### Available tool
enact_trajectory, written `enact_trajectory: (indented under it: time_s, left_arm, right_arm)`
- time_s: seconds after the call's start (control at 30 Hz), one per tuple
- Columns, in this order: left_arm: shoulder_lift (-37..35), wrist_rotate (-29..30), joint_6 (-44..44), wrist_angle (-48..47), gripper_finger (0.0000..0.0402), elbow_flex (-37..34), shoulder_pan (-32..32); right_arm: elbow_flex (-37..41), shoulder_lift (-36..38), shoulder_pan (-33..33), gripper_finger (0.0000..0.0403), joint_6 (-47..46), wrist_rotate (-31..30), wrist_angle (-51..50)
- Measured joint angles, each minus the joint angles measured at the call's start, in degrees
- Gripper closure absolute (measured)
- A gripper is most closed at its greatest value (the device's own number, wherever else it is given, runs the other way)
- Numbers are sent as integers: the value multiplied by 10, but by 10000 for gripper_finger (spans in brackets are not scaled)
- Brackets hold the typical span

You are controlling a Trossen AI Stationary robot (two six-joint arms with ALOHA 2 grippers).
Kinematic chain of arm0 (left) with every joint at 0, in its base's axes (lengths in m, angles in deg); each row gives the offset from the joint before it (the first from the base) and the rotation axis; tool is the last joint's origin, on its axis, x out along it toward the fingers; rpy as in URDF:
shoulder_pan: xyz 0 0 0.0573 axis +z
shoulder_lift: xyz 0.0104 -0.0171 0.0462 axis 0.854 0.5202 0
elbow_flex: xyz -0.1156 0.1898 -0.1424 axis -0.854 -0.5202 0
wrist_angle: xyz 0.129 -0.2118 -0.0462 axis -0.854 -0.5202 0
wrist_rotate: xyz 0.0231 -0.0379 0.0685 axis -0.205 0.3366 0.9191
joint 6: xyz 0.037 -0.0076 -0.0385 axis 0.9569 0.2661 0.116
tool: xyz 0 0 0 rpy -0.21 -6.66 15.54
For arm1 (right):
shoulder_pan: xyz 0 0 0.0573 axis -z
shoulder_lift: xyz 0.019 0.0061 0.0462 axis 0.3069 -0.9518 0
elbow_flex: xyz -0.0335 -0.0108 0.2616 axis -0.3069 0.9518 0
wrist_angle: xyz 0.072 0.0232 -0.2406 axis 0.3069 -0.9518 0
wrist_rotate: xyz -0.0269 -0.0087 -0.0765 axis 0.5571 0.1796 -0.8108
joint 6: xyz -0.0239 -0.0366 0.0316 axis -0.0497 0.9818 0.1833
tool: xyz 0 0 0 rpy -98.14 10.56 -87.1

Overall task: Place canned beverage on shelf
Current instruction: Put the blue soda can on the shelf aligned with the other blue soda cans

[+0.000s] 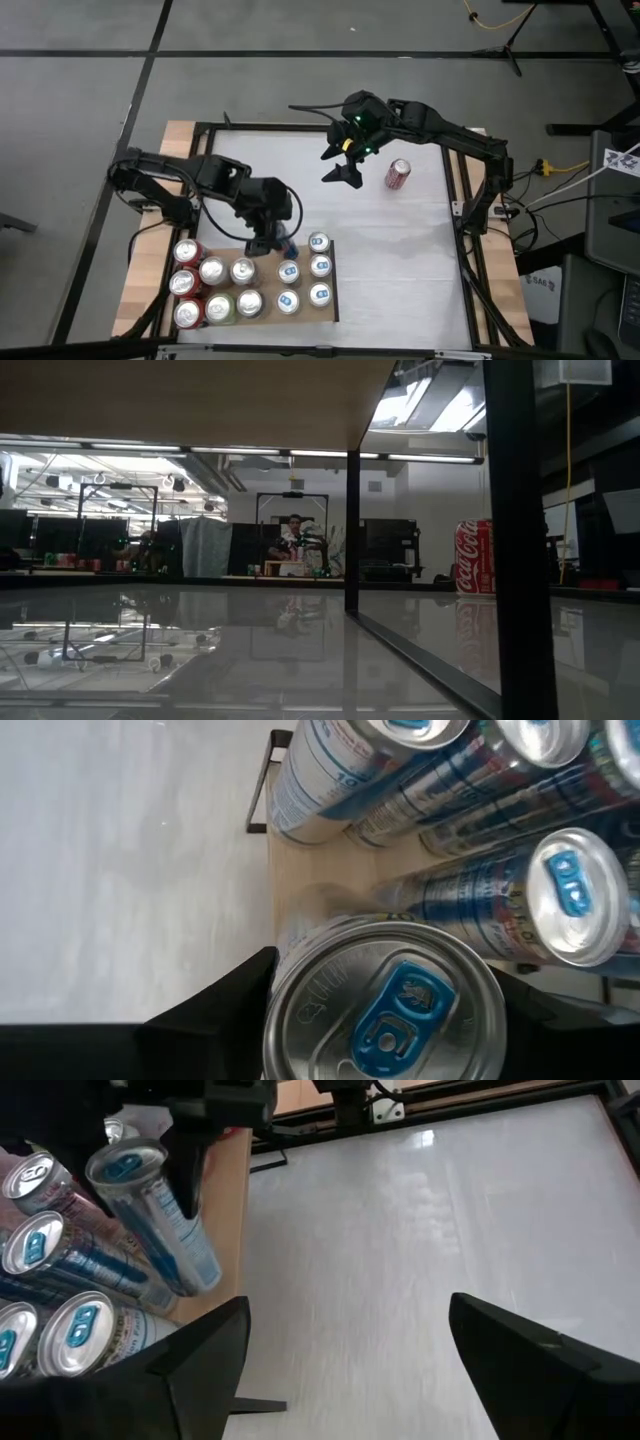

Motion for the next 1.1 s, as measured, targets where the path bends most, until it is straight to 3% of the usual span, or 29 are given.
enact_trajectory:
  time_s: [0.33, 1.1]
  left_arm:
    - [18, 46, 1, -4, 171, 1, -22]
    - [34, 45, 1, 9, 153, 0, -40]
  right_arm:
    - [0, 0, 0, 72, 0, 0, 0]
    - [0, 0, 0, 72, 0, 0, 0]
